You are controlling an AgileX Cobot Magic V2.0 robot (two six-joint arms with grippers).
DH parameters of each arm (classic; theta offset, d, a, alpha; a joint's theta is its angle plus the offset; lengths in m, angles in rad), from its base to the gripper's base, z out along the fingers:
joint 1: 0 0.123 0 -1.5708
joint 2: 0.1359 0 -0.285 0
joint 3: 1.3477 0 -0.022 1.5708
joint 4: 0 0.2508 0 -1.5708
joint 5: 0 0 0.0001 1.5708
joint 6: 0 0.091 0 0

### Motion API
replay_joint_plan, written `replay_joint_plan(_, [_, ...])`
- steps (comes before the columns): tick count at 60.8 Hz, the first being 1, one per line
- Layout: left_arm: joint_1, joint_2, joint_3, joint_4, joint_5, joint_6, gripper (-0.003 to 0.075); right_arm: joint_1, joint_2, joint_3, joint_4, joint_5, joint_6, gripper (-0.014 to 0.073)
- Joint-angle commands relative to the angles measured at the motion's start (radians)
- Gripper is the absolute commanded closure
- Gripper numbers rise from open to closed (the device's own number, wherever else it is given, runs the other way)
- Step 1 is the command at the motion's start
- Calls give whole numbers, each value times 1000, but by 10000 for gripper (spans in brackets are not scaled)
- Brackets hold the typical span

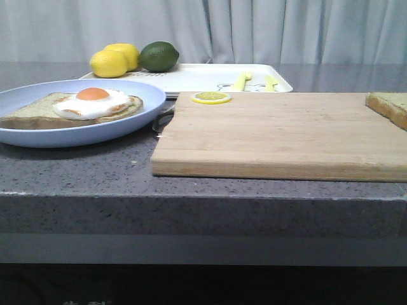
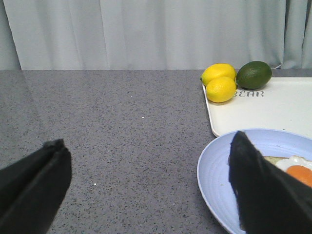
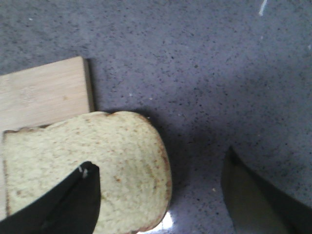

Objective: Place bread and move sandwich to tray

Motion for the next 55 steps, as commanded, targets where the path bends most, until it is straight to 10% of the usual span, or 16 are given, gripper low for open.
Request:
replay_joint_plan(1, [-1, 7, -33, -1, -82, -8, 80, -57, 44, -77, 90, -5, -100, 87])
replay_joint_plan(14, [-5, 7, -33, -1, -82, -8, 80, -155, 248, -231, 396, 274, -363, 205])
replay_joint_plan(29, [-5, 7, -33, -1, -84, -8, 80, -155, 348, -300, 401, 365, -407, 6])
replay_joint_plan(55, [-5, 7, -33, -1, -90, -8, 80, -124, 420, -300, 403, 444, -461, 1])
